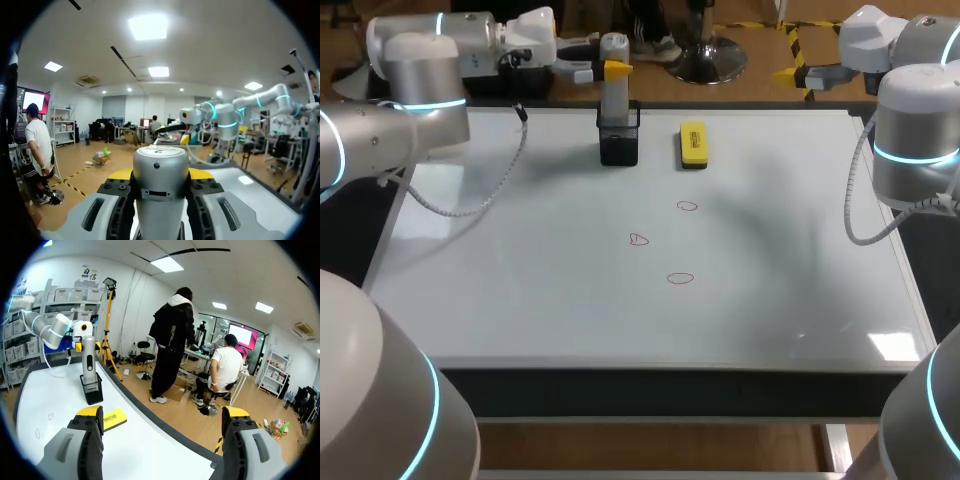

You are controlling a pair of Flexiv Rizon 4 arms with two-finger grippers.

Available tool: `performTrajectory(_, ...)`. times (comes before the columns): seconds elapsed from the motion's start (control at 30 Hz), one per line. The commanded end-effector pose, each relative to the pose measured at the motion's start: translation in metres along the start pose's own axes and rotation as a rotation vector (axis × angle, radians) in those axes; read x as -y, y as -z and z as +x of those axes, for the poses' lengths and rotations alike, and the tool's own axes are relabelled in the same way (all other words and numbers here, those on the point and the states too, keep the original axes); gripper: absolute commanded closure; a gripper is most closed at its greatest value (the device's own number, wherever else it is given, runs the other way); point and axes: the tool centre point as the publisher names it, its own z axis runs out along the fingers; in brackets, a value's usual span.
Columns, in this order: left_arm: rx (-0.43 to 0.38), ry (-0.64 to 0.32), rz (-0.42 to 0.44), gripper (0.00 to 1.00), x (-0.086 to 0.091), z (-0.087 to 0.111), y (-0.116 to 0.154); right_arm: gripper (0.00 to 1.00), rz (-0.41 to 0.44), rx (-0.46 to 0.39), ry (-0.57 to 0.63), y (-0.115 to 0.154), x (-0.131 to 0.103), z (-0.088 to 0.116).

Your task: Pick up the inspection probe, press it on each red-marked spot on the whiteboard one by one, put down the probe, pick up the eraser, and wipe off all the red marks.

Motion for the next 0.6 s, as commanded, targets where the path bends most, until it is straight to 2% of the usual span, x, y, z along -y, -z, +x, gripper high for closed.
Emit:
performTrajectory(0.03,-0.001,-0.005,-0.008,1.00,0.016,0.005,0.003,0.00,0.000,-0.001,0.000,0.000,0.000,0.000)
performTrajectory(0.6,-0.016,-0.013,0.055,1.00,0.066,0.019,0.012,0.00,0.000,-0.001,0.000,0.000,0.000,0.000)
